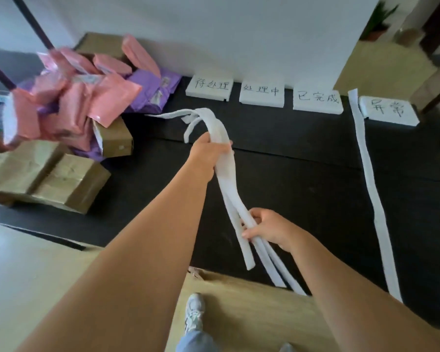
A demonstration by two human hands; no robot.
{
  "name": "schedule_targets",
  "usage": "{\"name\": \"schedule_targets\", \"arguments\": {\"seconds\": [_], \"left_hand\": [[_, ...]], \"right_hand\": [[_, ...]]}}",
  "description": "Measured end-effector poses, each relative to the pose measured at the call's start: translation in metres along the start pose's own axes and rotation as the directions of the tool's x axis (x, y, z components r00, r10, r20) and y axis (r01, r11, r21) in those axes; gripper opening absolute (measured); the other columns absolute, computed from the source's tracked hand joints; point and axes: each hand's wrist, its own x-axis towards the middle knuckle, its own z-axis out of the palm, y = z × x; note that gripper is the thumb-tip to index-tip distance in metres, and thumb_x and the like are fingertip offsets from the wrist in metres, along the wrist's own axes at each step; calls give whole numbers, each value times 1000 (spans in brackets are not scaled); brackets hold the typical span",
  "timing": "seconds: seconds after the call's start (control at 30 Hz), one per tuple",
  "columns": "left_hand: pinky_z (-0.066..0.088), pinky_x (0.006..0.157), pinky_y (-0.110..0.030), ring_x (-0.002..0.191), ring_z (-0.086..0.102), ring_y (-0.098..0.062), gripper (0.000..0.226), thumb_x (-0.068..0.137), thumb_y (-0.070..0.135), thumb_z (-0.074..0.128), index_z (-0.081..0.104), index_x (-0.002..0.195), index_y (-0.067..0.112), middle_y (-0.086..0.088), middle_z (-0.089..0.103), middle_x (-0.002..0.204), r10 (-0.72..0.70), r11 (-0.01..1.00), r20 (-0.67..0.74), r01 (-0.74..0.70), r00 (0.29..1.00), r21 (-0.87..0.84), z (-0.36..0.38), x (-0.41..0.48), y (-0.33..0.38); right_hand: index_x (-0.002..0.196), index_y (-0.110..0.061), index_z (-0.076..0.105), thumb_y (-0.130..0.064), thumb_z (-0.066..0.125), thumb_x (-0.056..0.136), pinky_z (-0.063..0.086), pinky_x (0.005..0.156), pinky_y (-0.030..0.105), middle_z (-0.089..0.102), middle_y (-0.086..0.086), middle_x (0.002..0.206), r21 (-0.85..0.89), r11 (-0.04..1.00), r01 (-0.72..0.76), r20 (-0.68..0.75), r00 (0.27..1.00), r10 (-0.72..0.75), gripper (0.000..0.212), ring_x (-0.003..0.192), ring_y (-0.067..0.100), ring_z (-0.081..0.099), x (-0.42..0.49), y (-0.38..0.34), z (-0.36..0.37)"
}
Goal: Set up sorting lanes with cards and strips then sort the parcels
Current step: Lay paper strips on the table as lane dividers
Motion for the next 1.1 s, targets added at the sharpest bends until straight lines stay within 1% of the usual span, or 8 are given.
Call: {"name": "schedule_targets", "arguments": {"seconds": [0.1,0.23,0.3,0.47,0.57,0.67,0.87,1.1], "left_hand": [[55,92,-48,96,71,-24,41,89,0,64,55,125,17,-3,72,105,110,990,85,-116,990,74,-27,27,39],[57,81,-37,94,71,-19,33,92,3,65,58,117,22,1,73,103,193,963,182,-222,964,154,-53,58,80],[54,77,-32,96,70,-19,26,92,3,64,61,107,25,-1,73,104,237,941,242,-284,941,182,-61,70,99],[56,86,-34,99,69,-21,31,91,1,64,66,96,32,-3,74,104,290,904,348,-374,891,204,-72,89,136],[56,79,-26,88,71,-12,32,90,0,65,69,111,25,3,75,97,279,901,360,-372,891,223,-77,103,144],[55,65,-20,79,71,-7,28,91,1,65,68,109,22,4,73,92,261,904,314,-345,913,251,-86,113,137],[49,101,-43,110,60,-24,45,92,15,67,52,134,10,-6,61,121,75,939,73,-95,994,330,-110,141,94],[51,101,-48,111,61,-26,45,95,18,64,50,137,13,-9,60,125,-132,938,-25,133,991,320,-124,154,28]], "right_hand": [[114,-28,64,-15,76,83,54,83,30,72,-7,100,104,994,29,-32,999,-26,35,82,1,72,25,-44,20],[125,-27,60,-17,74,85,55,90,36,71,-7,104,193,980,53,-110,993,-32,43,86,5,72,54,-89,35],[126,-27,59,-17,73,87,55,81,29,71,-7,103,242,968,63,-142,989,-29,43,84,4,73,69,-108,40],[110,-29,61,-17,72,88,55,73,26,70,-5,99,293,952,90,-215,976,-26,27,82,8,73,96,-149,45],[109,-27,63,-16,71,89,53,67,21,71,-5,97,283,955,93,-198,980,-37,24,78,4,73,112,-164,43],[112,-25,63,-15,71,89,51,62,18,70,-5,98,244,967,73,-153,988,-36,26,76,3,72,123,-169,43],[116,-27,60,-15,71,88,54,64,21,70,-2,102,183,983,12,-77,997,3,32,84,10,73,146,-161,47],[107,-20,60,-11,71,88,53,56,18,69,0,98,146,987,-63,-48,996,71,24,79,10,72,167,-150,61]]}}
